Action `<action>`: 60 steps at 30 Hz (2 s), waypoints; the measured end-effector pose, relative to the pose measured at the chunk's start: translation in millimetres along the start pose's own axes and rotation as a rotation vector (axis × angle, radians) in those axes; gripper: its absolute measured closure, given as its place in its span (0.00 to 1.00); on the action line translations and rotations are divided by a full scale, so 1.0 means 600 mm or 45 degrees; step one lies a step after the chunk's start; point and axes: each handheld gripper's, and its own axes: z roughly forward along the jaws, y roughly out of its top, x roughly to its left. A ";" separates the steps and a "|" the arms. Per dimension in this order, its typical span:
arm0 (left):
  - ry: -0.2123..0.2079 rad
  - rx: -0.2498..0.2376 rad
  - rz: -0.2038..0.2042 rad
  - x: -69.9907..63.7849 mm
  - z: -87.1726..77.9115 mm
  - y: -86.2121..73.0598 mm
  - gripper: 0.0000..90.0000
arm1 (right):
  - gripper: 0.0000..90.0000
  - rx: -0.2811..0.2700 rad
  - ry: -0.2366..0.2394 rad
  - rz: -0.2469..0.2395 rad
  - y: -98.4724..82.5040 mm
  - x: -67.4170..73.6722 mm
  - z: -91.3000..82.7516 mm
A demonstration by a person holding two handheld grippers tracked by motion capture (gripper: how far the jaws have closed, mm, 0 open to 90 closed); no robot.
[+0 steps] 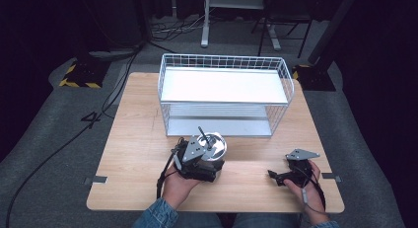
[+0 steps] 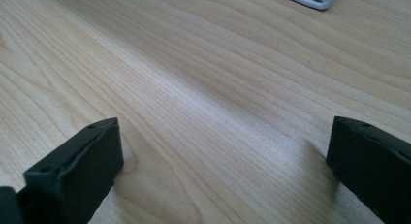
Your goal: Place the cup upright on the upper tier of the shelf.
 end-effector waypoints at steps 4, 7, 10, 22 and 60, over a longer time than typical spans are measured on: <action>-0.007 -0.014 0.000 0.000 -0.014 0.012 0.04 | 0.00 -0.005 -0.003 0.004 0.000 0.000 0.000; -0.012 -0.021 0.002 -0.001 -0.025 0.024 0.04 | 0.01 -0.004 -0.003 0.004 0.000 0.000 0.000; -0.017 -0.018 -0.002 0.000 -0.031 0.031 0.04 | 0.01 -0.004 -0.003 0.003 0.000 -0.001 0.000; -0.023 -0.062 0.010 0.012 -0.067 0.082 0.04 | 0.01 -0.003 -0.016 0.016 0.000 -0.001 0.000; 0.036 -0.218 -0.053 0.078 -0.117 0.221 0.04 | 0.01 -0.002 -0.041 0.040 0.002 -0.002 0.002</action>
